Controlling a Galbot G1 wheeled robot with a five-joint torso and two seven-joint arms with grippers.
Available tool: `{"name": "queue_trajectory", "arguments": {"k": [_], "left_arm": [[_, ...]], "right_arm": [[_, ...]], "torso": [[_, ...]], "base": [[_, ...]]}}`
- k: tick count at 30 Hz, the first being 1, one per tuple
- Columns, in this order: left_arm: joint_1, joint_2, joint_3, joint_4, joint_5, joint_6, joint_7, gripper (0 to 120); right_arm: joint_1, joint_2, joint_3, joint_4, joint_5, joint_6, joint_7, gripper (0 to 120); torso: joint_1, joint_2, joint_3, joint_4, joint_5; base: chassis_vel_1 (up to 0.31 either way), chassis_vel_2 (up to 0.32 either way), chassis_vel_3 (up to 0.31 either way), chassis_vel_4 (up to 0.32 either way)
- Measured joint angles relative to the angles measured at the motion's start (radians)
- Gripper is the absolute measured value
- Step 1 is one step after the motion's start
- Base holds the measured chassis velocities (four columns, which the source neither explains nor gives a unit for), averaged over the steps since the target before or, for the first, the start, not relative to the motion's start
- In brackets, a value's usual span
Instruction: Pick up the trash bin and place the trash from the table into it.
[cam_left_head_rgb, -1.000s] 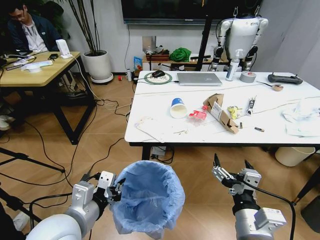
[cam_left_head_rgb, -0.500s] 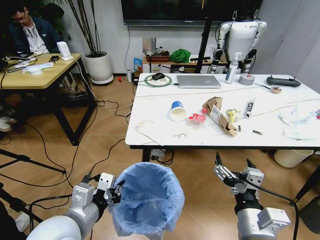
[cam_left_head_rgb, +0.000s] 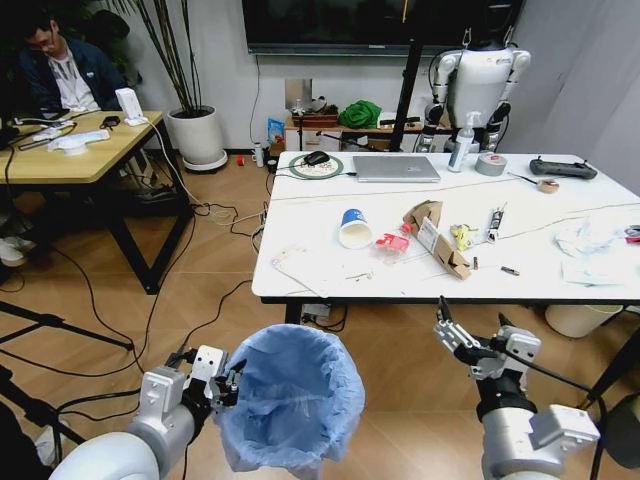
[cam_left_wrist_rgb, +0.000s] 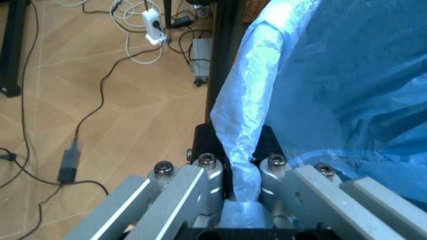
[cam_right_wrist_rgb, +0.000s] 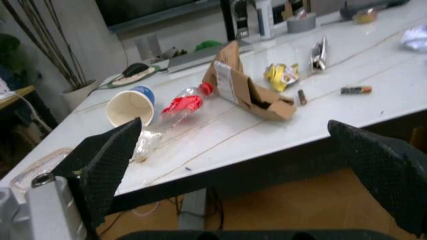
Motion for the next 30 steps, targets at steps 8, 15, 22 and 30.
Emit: {"name": "queue_trajectory", "arguments": {"k": [8,15,22,30], "left_arm": [[-0.028,0.070,-0.006,0.000,-0.064,0.000,0.008,2],[0.014,0.084,-0.032,0.000,-0.087,0.000,-0.004,2],[0.016,0.081,-0.029,0.000,-0.102,0.000,-0.011,2],[0.006,0.092,-0.033,0.000,-0.108,0.000,-0.012,2]], "right_arm": [[0.113,-0.137,0.047,0.000,0.264,-0.087,0.083,100],[0.288,-0.264,0.040,-0.033,0.504,-0.148,0.206,100],[0.512,-0.358,-0.018,-0.202,0.716,-0.165,0.293,100],[0.736,-0.417,-0.080,-0.338,0.951,-0.190,0.375,100]], "torso": [[-0.001,-0.002,-0.001,-0.0001,0.0000],[-0.002,-0.005,-0.003,0.0002,-0.0001],[-0.003,-0.008,-0.004,-0.0001,0.0000],[-0.004,-0.010,-0.005,0.0000,-0.0001]], "base": [[0.000,0.000,0.000,0.000],[0.000,0.000,0.000,0.000],[0.000,0.000,0.000,0.000],[0.000,0.000,0.000,0.000]]}}
